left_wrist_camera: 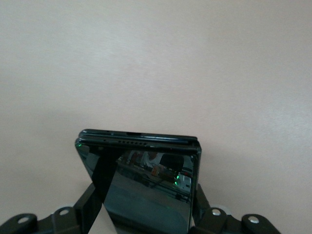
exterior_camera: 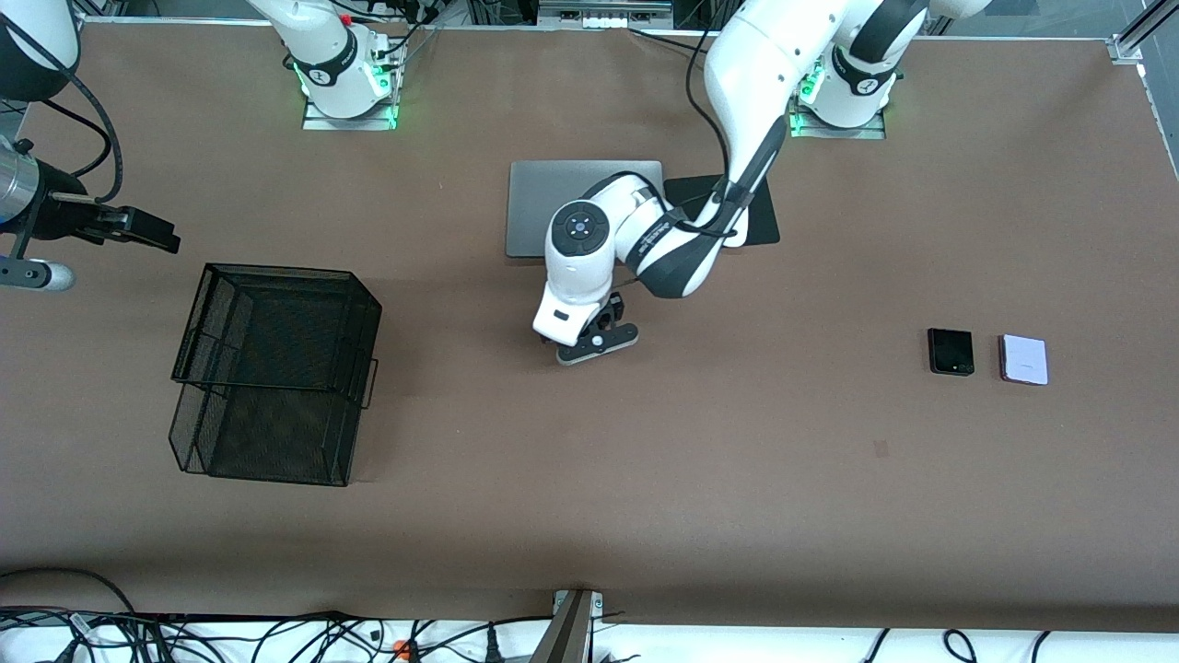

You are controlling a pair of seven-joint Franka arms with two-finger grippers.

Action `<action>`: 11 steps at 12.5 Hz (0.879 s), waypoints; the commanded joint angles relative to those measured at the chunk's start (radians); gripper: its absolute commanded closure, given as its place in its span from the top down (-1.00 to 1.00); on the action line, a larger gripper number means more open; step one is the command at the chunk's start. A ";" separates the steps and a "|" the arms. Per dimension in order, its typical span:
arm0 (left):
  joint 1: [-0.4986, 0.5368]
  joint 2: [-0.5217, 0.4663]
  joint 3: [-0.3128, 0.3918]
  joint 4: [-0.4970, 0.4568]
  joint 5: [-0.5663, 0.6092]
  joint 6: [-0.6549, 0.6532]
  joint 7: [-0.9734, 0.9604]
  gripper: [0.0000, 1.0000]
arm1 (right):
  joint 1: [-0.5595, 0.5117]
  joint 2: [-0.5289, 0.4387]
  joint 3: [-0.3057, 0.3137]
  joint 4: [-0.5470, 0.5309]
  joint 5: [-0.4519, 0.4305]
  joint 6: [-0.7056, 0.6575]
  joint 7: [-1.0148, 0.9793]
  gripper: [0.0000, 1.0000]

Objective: Place phones with both arms
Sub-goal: 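Carry the black phone with the left gripper to the table middle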

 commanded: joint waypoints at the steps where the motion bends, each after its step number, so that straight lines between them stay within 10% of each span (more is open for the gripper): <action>1: -0.036 0.079 0.025 0.104 -0.007 0.003 -0.001 -1.00 | -0.003 -0.005 0.001 0.006 -0.008 -0.012 -0.014 1.00; 8: -0.039 0.097 0.025 0.090 -0.001 0.020 0.186 -1.00 | -0.005 -0.005 0.001 0.008 -0.009 -0.014 -0.017 1.00; 9: -0.039 0.099 0.024 0.092 -0.003 0.021 0.194 -0.53 | -0.003 -0.005 0.001 0.006 -0.011 -0.012 -0.017 1.00; 10: -0.039 0.103 0.025 0.092 -0.003 0.025 0.197 0.98 | -0.003 -0.005 0.001 0.006 -0.011 -0.012 -0.014 1.00; 11: -0.045 0.106 0.025 0.092 0.000 0.026 0.189 1.00 | -0.003 -0.005 0.001 0.008 -0.011 -0.012 -0.017 1.00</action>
